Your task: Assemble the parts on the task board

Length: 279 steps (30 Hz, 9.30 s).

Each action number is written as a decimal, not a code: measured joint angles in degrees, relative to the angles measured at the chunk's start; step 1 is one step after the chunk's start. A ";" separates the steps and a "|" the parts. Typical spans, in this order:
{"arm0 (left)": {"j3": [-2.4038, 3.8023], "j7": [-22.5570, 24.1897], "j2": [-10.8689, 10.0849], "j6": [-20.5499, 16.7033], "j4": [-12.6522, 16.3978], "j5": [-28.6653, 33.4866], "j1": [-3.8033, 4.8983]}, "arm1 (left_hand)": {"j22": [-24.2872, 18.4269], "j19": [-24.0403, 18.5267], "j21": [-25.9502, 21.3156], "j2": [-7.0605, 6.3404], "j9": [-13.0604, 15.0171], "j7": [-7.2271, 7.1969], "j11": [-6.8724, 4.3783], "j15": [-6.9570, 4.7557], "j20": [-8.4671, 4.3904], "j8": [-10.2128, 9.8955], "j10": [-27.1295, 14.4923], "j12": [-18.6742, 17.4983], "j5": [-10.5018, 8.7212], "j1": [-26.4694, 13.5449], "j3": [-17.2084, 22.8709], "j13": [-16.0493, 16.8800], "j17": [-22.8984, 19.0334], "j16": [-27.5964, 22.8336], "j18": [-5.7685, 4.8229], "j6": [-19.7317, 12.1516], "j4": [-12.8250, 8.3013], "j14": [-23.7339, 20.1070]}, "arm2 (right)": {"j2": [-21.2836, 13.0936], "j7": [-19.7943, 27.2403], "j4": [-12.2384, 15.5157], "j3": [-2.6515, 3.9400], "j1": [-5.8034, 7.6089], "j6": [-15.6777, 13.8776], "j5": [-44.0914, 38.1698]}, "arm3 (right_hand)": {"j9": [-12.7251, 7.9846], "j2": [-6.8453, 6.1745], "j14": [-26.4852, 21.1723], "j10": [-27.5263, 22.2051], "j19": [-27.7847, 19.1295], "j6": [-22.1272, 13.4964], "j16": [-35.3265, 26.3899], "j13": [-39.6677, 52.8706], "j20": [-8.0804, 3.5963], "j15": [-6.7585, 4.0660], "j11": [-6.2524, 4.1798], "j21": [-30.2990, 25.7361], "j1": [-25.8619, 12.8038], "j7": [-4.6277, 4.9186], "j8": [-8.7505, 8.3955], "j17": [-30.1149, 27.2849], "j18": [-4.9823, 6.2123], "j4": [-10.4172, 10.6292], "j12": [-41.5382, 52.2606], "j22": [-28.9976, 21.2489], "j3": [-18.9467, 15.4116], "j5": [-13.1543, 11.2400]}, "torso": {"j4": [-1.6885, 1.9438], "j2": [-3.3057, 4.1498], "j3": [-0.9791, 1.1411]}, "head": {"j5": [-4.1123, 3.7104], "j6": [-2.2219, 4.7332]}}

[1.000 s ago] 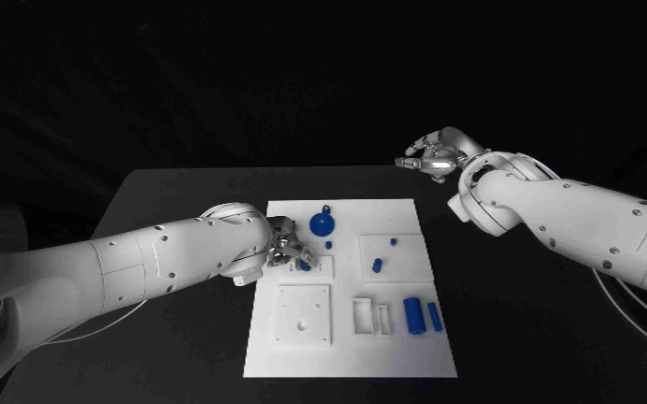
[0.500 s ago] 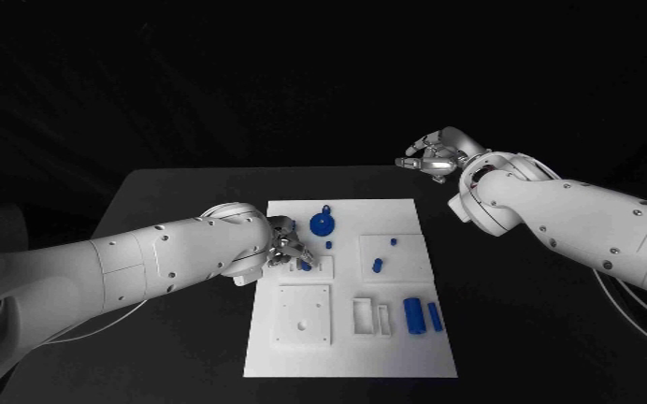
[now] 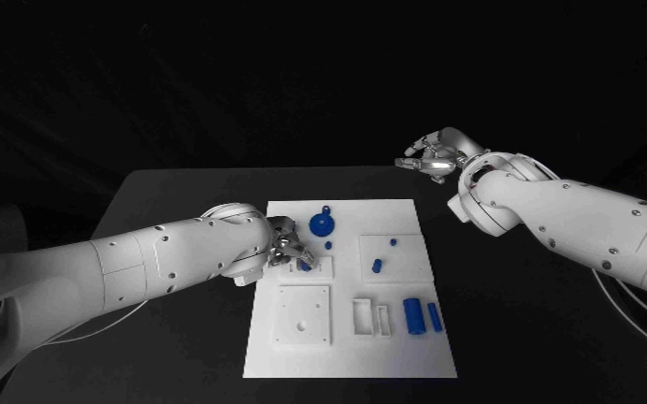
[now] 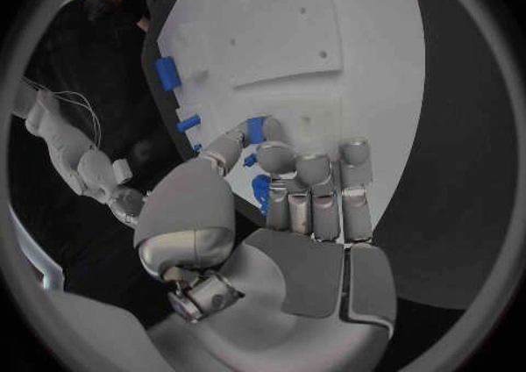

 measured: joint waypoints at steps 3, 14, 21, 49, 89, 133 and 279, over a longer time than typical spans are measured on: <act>0.00 0.00 0.00 0.00 0.00 0.01 -0.01 | 0.00 0.00 0.00 0.00 0.00 0.00 0.00 0.02 0.00 0.00 0.00 0.00 3.31 0.00 -0.67 0.00 -0.04 0.00 0.00 0.00 -0.67 0.01 | 0.00 0.00 0.00 0.00 0.00 0.00 0.00 | 0.00 0.00 0.00 0.00 0.00 0.00 0.00 0.00 0.00 0.00 0.00 0.00 0.00 0.00 0.00 0.00 0.00 0.00 0.00 -0.01 0.00 0.00 | 0.00 0.00 0.00 | -0.01 0.01; -0.02 -0.03 0.02 0.04 -0.04 0.49 -0.03 | 0.00 0.00 0.00 0.27 -0.01 0.00 0.02 0.21 0.00 0.07 0.01 0.00 8.61 -0.26 -0.95 -0.11 -0.13 0.00 0.00 0.00 -0.95 -0.02 | -0.01 0.00 0.00 0.02 0.00 0.01 0.00 | 0.00 0.00 0.00 0.00 -0.01 -0.02 0.00 -0.05 0.01 0.00 0.00 0.00 0.00 -0.01 0.00 0.00 0.01 0.00 0.00 -0.01 0.00 0.00 | 0.02 -0.01 0.00 | 0.04 0.02; -0.02 -0.15 0.04 0.33 -0.09 0.66 -0.03 | -0.01 0.00 0.00 0.27 -0.01 0.00 0.11 0.40 0.00 0.00 0.11 0.00 9.29 -0.26 -1.19 -0.16 -0.12 0.00 0.00 0.00 -1.19 -0.02 | 0.01 0.00 0.00 0.02 0.00 0.01 0.00 | 0.00 0.00 -0.01 0.00 -0.08 -0.11 0.00 -0.05 0.08 0.00 0.00 0.00 0.00 -0.10 0.00 -0.05 0.00 0.17 0.00 -0.02 -0.17 0.00 | 0.01 -0.01 0.00 | 0.09 -0.03; 0.10 -0.76 0.13 1.88 -0.11 -0.86 0.08 | 0.03 -0.01 0.00 0.41 0.06 -0.22 0.14 0.81 0.01 0.00 0.13 0.00 9.53 -0.41 -1.35 -0.27 -0.11 0.22 0.00 0.18 -1.35 -0.04 | -0.03 0.00 0.00 0.01 0.00 0.03 0.00 | 0.00 0.00 -0.07 0.00 0.23 -0.12 0.00 -0.15 -0.04 0.06 0.00 0.00 0.00 -0.07 0.00 -0.05 0.01 0.17 0.23 -0.03 -0.16 0.00 | 0.01 0.02 -0.03 | 0.07 -0.18; 0.03 -0.74 0.07 1.74 -0.49 -0.48 -0.01 | 0.00 -0.01 0.00 -2.97 0.37 -0.34 -0.01 0.02 0.01 -0.43 -0.01 0.00 -12.70 -3.09 3.03 -0.46 -0.47 0.22 0.00 0.06 6.79 -0.08 | -0.13 0.00 -0.01 0.01 0.00 0.05 0.00 | 0.00 0.00 -0.07 -0.21 0.21 -0.04 0.00 -0.25 -0.01 0.07 0.21 0.00 0.00 0.01 0.00 -0.05 0.01 0.32 0.22 0.01 -0.32 0.22 | -0.02 -0.01 0.01 | -0.01 -0.12; 0.75 -0.74 -0.04 1.53 -0.94 1.63 -0.03 | -0.01 0.10 0.00 -5.62 1.13 -0.50 0.00 -0.15 0.12 -0.44 0.00 0.00 -12.96 -5.16 2.44 -0.12 -0.46 0.44 0.00 -0.10 12.49 -0.35 | -0.04 0.00 -0.11 0.00 -0.02 0.08 0.00 | 0.00 0.00 -0.08 -0.21 0.11 -0.07 0.00 -0.35 0.10 0.08 0.21 0.00 0.00 0.08 0.00 -0.04 0.01 0.48 0.18 -0.02 -0.48 0.22 | 0.01 0.00 0.03 | -0.02 0.18; 1.72 -2.55 -3.62 1.03 6.65 -5.68 -1.27 | 0.00 4.99 2.03 4.55 -6.86 1.83 1.62 0.76 -1.66 -6.77 0.02 -1.59 -12.96 -2.62 -4.79 1.91 -0.30 -0.16 1.81 -5.10 13.33 0.62 | -1.39 0.00 0.37 -0.02 -0.97 0.23 0.00 | 0.00 0.24 -0.17 -0.21 0.00 -0.05 0.00 -0.65 0.21 0.16 0.21 0.00 -0.24 0.05 0.00 -0.08 0.00 0.79 0.40 -0.03 -0.79 0.44 | -0.03 0.03 0.05 | -0.76 -0.49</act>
